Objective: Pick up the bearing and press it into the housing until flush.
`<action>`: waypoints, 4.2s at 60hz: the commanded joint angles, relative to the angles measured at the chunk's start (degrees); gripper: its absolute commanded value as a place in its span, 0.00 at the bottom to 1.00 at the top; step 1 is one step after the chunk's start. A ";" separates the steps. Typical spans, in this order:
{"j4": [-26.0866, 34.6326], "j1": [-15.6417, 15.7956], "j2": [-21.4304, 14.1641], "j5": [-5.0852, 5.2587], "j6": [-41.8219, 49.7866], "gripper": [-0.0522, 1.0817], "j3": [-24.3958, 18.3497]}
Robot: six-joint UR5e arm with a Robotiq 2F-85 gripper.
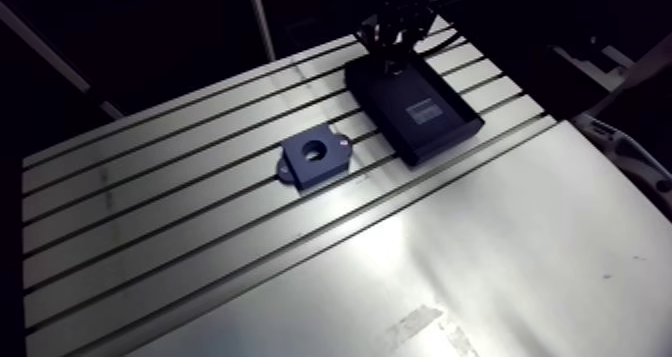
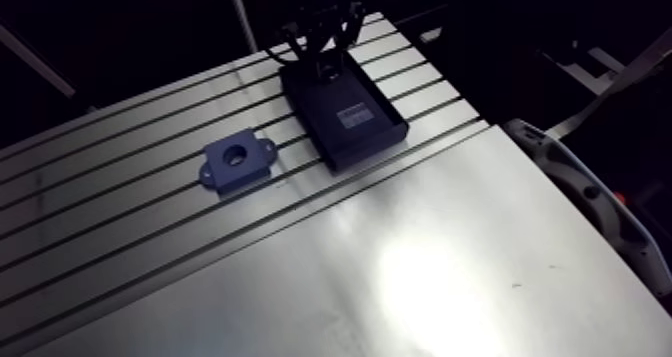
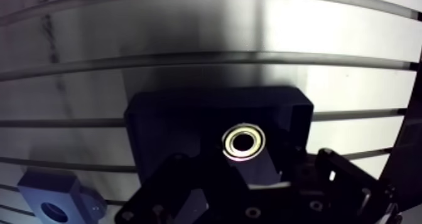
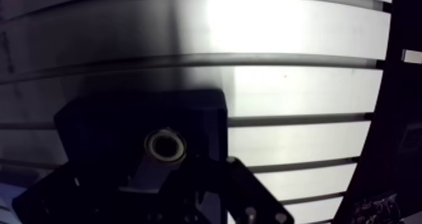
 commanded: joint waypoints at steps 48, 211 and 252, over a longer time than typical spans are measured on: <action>-0.08 -0.08 0.09 0.00 -0.48 0.54 -0.25; -0.93 15.56 -19.09 0.76 6.40 0.61 17.83; -4.58 14.60 -17.05 1.06 5.24 0.61 19.97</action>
